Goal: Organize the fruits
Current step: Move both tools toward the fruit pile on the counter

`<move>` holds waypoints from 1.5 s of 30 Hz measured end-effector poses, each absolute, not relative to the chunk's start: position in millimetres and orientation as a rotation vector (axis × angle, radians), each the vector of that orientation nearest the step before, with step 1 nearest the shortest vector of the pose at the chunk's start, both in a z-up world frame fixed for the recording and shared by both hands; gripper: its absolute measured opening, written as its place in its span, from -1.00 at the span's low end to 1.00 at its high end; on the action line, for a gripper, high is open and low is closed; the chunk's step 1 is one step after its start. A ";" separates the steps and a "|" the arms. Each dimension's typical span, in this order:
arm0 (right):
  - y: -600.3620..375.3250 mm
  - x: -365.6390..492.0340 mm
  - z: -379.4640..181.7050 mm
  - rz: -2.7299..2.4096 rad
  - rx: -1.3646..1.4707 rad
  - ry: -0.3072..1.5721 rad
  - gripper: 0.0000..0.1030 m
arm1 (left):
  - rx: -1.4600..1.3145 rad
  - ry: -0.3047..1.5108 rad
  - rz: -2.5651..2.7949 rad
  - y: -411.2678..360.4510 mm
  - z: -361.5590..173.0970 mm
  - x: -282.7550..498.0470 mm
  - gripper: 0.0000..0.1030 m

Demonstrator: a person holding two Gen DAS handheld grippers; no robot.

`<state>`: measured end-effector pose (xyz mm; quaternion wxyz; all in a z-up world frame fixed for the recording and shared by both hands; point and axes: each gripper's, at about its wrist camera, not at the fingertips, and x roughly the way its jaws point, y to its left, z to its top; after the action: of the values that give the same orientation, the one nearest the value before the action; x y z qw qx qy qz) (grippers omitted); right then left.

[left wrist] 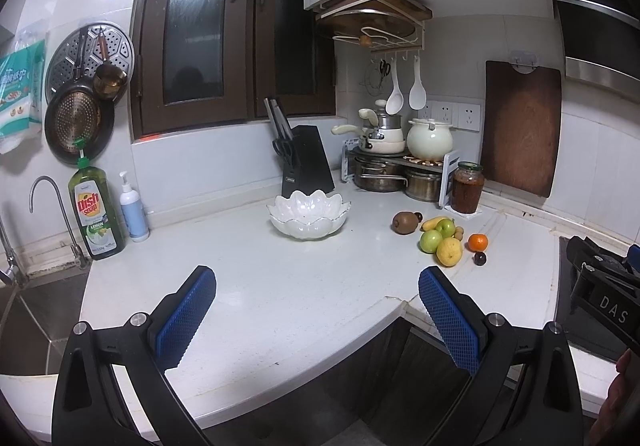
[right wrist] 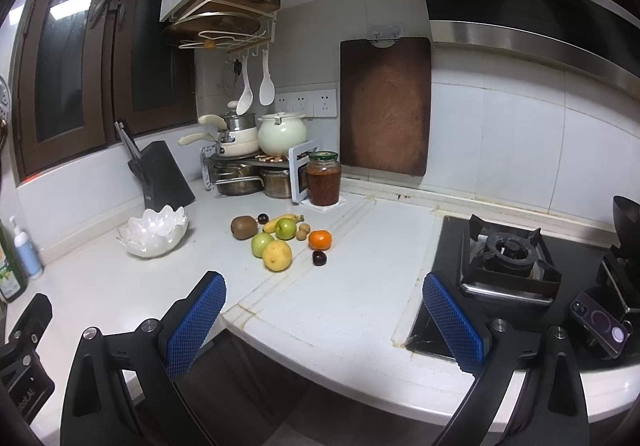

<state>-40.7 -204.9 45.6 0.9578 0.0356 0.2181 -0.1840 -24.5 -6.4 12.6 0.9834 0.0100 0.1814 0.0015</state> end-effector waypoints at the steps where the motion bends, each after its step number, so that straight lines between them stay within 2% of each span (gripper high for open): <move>1: -204.8 -41.2 45.4 -0.374 0.073 0.442 0.95 | 0.019 0.367 0.001 -6.3 12.7 -23.6 1.00; 45: -214.3 -35.6 44.6 -0.373 0.079 0.461 0.95 | 0.018 0.371 -0.018 -15.7 9.2 -11.5 1.00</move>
<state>-35.6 -214.3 44.6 0.9557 0.0389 0.2269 -0.1837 -11.5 -15.7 9.2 0.9828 0.0088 0.1845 -0.0091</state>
